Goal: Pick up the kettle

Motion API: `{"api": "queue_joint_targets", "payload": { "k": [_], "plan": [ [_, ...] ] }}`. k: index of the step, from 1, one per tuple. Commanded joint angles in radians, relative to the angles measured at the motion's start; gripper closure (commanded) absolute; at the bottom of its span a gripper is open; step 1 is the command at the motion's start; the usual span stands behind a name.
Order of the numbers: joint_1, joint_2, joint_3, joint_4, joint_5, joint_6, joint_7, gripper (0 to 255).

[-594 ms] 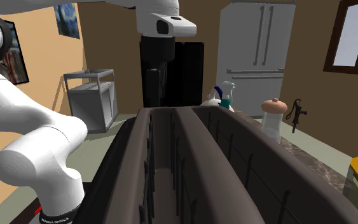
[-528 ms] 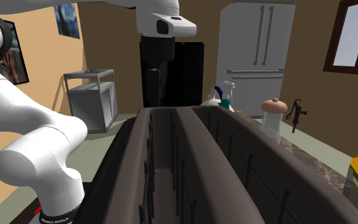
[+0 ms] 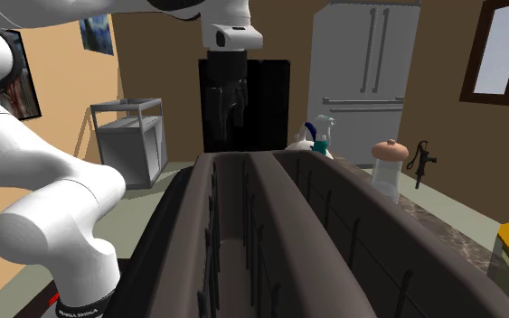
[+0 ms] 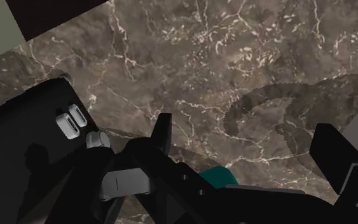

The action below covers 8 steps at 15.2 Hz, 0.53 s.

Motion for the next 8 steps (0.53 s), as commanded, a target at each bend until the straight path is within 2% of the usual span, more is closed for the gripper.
{"api": "queue_joint_targets", "payload": {
  "k": [1,8],
  "plan": [
    [-0.014,0.016,0.068,0.015,0.036,0.023,0.128,0],
    [-0.091,0.145,0.297,0.155,0.100,0.088,0.543,0]
  ]
}}
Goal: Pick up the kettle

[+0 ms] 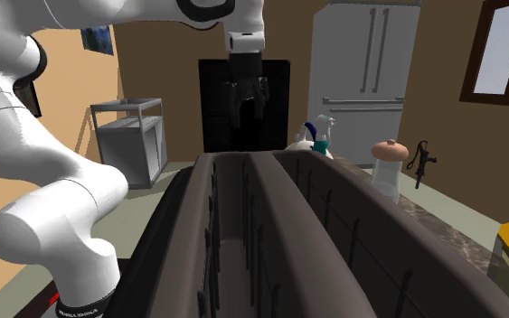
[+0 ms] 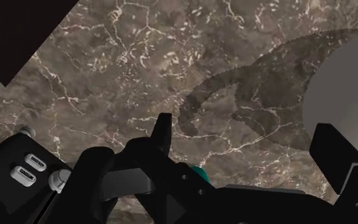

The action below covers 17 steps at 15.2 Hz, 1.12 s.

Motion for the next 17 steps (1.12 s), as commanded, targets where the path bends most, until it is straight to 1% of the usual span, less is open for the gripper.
{"api": "queue_joint_targets", "payload": {
  "k": [1,4,7,9,10,12,13,14,15,16,17],
  "plan": [
    [-0.027,0.046,0.070,0.046,0.008,0.022,0.130,0],
    [-0.081,0.140,0.176,0.141,-0.009,0.048,0.314,0],
    [-0.143,0.258,0.292,0.253,-0.058,0.068,0.510,0],
    [-0.185,0.354,0.378,0.338,-0.118,0.076,0.651,0],
    [-0.206,0.410,0.425,0.384,-0.158,0.078,0.727,0],
    [-0.232,0.544,0.520,0.484,-0.269,0.072,0.892,0],
    [-0.231,0.625,0.564,0.539,-0.342,0.061,0.982,0],
    [-0.212,0.711,0.597,0.598,-0.424,0.044,1.074,0],
    [-0.173,0.798,0.611,0.662,-0.506,0.018,1.162,0],
    [-0.119,0.878,0.608,0.732,-0.581,-0.013,1.238,0],
    [-0.056,0.950,0.589,0.806,-0.644,-0.048,1.303,0]
  ]
}}
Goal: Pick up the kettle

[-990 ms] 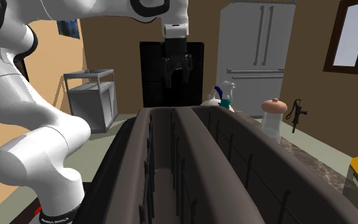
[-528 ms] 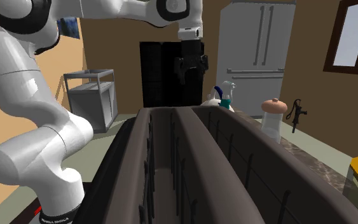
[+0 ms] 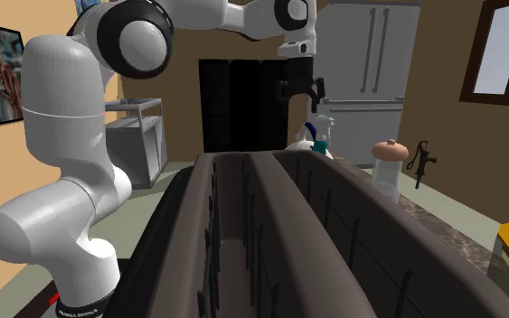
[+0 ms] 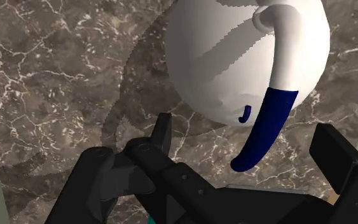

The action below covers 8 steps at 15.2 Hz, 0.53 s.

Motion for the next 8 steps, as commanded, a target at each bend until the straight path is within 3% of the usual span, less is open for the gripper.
{"api": "queue_joint_targets", "payload": {
  "k": [1,2,8],
  "plan": [
    [0.122,0.149,-0.031,0.162,-0.135,-0.076,0.139,0],
    [0.153,0.170,-0.050,0.194,-0.151,-0.090,0.156,0],
    [0.102,0.136,-0.046,0.065,-0.121,0.011,0.155,0]
  ]
}}
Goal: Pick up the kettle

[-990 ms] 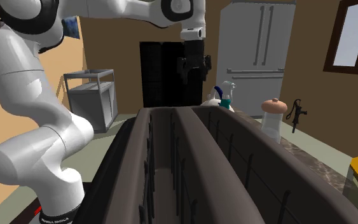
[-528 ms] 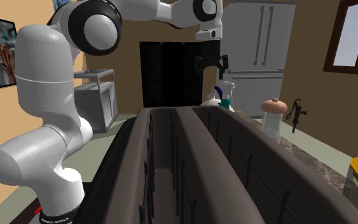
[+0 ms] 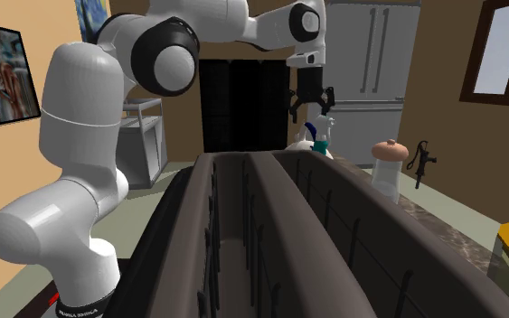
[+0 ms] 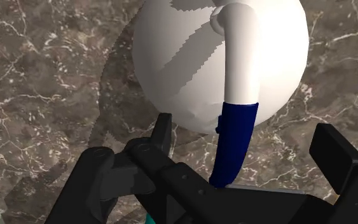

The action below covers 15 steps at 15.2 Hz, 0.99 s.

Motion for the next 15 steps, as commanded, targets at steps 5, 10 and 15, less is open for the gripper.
{"api": "queue_joint_targets", "payload": {
  "k": [5,10,15],
  "plan": [
    [-0.020,-0.012,0.003,-0.052,0.009,0.042,0.000,255],
    [-0.020,-0.012,0.003,-0.052,0.009,0.042,0.000,255],
    [-0.005,-0.003,0.001,-0.013,0.002,0.011,0.001,255]
  ]
}}
